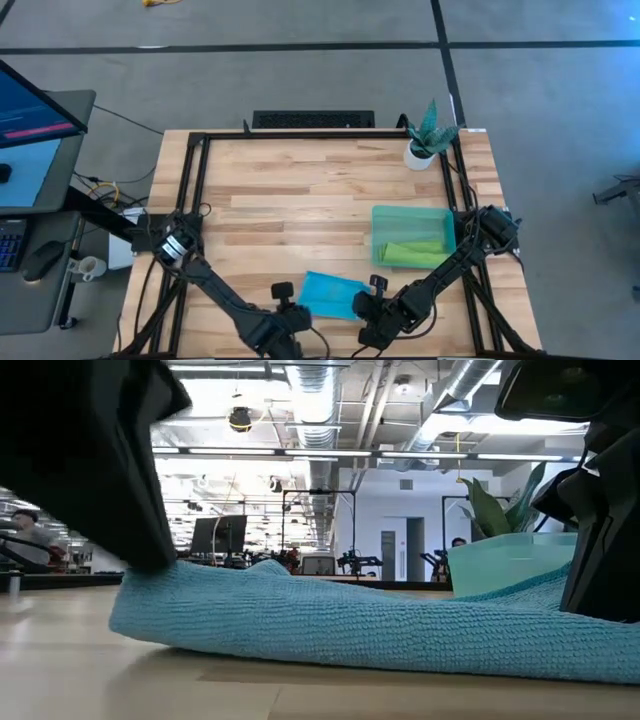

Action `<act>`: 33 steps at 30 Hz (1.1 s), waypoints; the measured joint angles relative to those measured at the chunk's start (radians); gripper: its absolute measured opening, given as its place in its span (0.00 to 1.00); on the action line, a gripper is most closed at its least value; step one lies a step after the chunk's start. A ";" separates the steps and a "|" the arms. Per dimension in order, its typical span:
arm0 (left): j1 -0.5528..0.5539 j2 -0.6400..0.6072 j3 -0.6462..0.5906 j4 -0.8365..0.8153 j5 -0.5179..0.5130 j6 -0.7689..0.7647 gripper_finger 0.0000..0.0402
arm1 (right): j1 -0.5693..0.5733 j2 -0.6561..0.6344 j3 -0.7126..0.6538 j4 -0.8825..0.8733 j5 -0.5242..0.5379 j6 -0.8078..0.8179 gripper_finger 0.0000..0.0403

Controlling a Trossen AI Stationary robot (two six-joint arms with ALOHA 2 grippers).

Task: Roll microfiber towels into tight, uniform cylinder then place into a basket
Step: Roll the blue towel

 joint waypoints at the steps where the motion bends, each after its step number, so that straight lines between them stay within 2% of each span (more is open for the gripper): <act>1: -0.007 -0.002 0.009 -0.013 -0.020 0.000 0.04 | 0.000 0.000 0.000 0.001 0.000 0.000 0.03; 6: -0.035 -0.003 0.105 -0.123 -0.147 0.025 0.04 | 0.000 0.000 0.000 0.002 -0.001 0.007 0.03; 9: -0.038 -0.004 0.160 -0.131 -0.209 0.104 0.04 | -0.010 0.000 0.000 0.003 -0.008 0.008 0.03; 12: -0.031 -0.006 0.187 -0.092 -0.221 0.210 0.04 | -0.011 0.000 0.000 0.004 -0.012 0.008 0.03; 18: 0.011 -0.004 0.144 0.058 -0.157 0.337 0.04 | -0.011 0.000 0.000 0.007 -0.010 0.008 0.03; 25: 0.094 0.005 -0.011 0.353 0.069 0.446 0.04 | -0.010 0.000 0.000 0.007 -0.008 0.026 0.03; 33: 0.142 0.001 -0.144 0.405 0.062 0.370 0.04 | -0.011 0.000 0.000 0.008 -0.007 0.027 0.04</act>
